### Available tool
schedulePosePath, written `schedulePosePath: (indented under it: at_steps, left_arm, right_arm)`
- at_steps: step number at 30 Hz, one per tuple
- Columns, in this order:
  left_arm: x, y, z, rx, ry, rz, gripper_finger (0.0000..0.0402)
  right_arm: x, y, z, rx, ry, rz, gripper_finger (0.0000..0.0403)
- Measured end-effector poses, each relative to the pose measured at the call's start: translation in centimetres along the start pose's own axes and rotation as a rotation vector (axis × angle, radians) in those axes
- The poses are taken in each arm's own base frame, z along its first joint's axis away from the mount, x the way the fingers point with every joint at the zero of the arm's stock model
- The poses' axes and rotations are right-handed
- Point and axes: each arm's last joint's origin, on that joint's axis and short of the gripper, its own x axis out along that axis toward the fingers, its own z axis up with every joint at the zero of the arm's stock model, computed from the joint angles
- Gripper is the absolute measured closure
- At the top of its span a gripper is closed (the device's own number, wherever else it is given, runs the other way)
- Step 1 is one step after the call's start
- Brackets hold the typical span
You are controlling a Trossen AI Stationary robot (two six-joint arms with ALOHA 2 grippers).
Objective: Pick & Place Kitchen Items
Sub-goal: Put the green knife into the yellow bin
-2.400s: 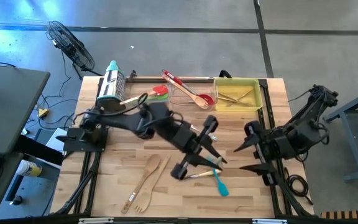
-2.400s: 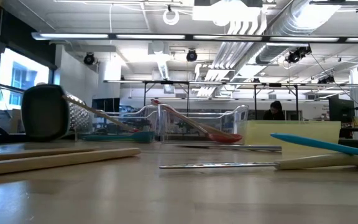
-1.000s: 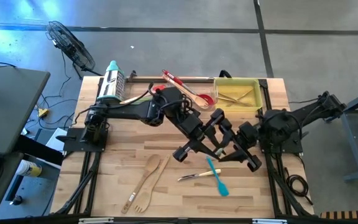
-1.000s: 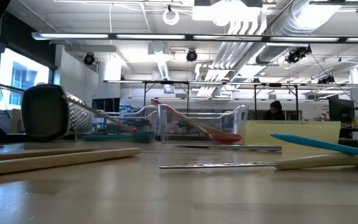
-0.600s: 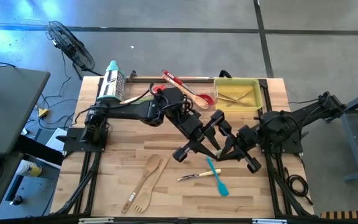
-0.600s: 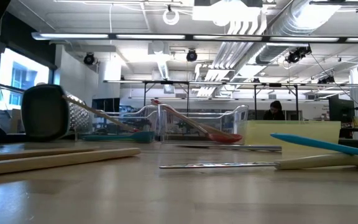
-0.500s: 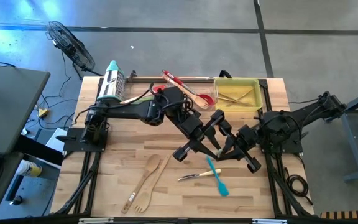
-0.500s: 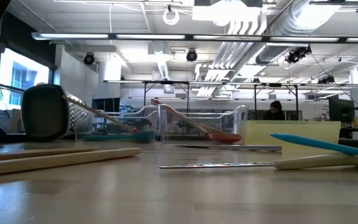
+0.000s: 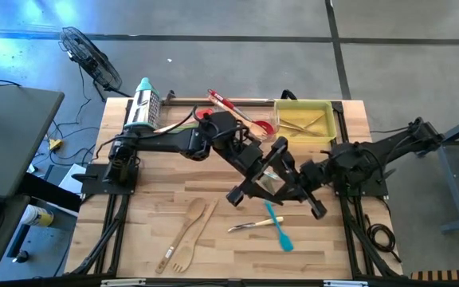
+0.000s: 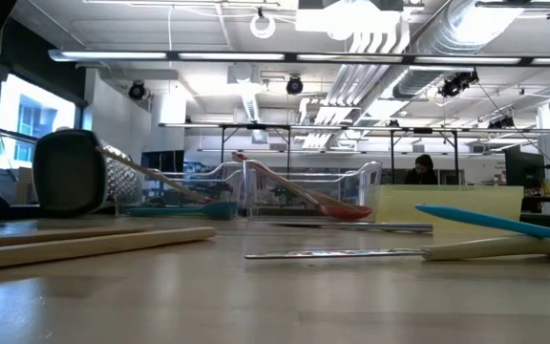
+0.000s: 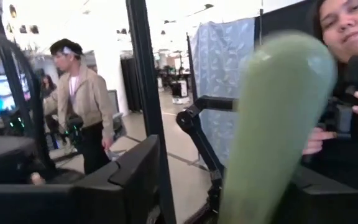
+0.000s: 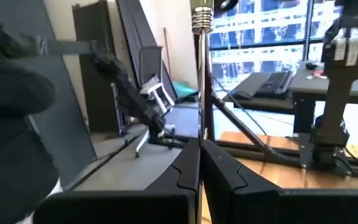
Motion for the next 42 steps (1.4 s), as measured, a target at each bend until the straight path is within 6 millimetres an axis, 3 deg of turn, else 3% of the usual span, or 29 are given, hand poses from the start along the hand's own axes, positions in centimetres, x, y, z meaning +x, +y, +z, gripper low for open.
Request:
schedulePosePath:
  at_steps: [5,12,20,29,36,42]
  left_arm:
    - [0.0,0.0,-0.2,-0.027,0.018,0.01,0.0164]
    - [-0.2,-0.1,-0.7,-0.077,0.087,0.011,0.0159]
    - [-1.2,-0.5,1.1,-0.09,0.071,0.019,0.0158]
    - [-3.1,0.4,2.0,-0.12,0.129,0.138,0.0158]
    - [-5.3,1.7,0.3,-0.231,0.348,0.345,0.0158]
    - [-7.6,2.4,-1.9,-0.371,0.59,0.452,0.0158]
  right_arm:
    - [-1.2,0.0,-0.4,0.003,0.083,-0.064,0.04]
    - [-4.6,0.2,-0.8,0.051,0.236,-0.118,0.04]
    - [-8.4,-1.2,-3.6,0.205,0.57,-0.442,0.04]
    - [-10.7,-5.0,-5.7,0.264,0.846,-0.856,0.04]
    - [-12.5,-8.6,-6.2,0.326,0.968,-1.022,0.04]
    - [-14.1,-12.9,-7.2,0.456,1.073,-1.06,0.04]
